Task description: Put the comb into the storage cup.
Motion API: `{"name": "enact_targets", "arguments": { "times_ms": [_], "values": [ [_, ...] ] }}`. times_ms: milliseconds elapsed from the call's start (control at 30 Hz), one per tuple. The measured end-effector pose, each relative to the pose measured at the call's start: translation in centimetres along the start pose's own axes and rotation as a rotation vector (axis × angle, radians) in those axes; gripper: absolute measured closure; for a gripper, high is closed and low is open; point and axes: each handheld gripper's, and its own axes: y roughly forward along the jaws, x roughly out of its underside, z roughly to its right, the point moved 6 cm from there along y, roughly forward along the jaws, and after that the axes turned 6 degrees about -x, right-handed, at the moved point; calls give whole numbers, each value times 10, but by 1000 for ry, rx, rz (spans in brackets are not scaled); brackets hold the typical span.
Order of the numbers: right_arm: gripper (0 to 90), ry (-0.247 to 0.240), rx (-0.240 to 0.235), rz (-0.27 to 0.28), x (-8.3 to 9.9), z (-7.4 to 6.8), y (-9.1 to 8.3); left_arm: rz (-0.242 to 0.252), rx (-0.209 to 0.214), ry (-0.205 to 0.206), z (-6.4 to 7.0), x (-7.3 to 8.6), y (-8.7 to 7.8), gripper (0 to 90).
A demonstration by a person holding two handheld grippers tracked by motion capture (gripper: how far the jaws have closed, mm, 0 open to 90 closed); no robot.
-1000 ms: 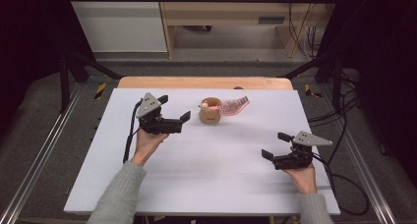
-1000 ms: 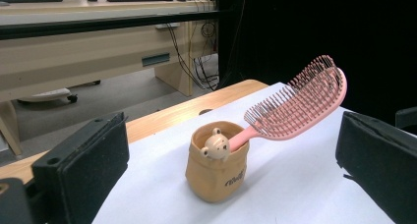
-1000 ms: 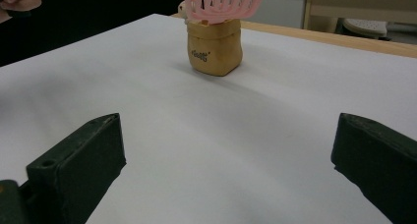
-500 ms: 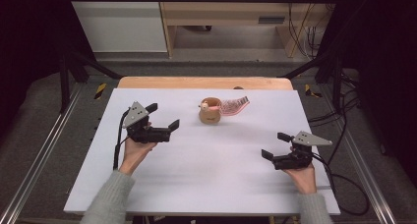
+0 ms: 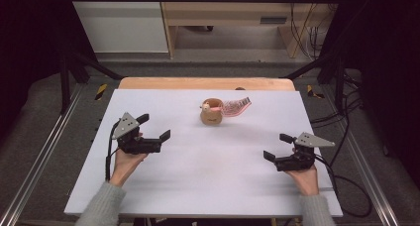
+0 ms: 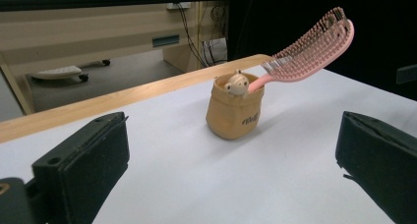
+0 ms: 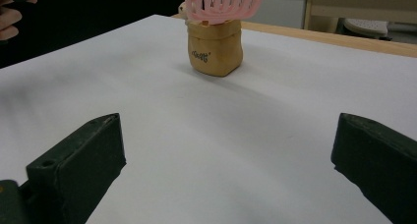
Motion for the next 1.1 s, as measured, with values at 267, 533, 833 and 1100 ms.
{"name": "enact_targets", "arguments": {
  "times_ms": [267,533,833,1100],
  "values": [
    [1,0,0,-5,1,0,1,-11,-13,-26,-12,16,-14,0],
    [1,0,0,-10,2,0,1,-42,-31,-41,-22,36,-26,0],
    [1,3,-1,-10,3,1,2,-56,-56,-51,-36,50,-38,4],
    [1,6,-2,-13,4,1,2,-69,-71,-56,-44,60,-44,4]
  ]
}}
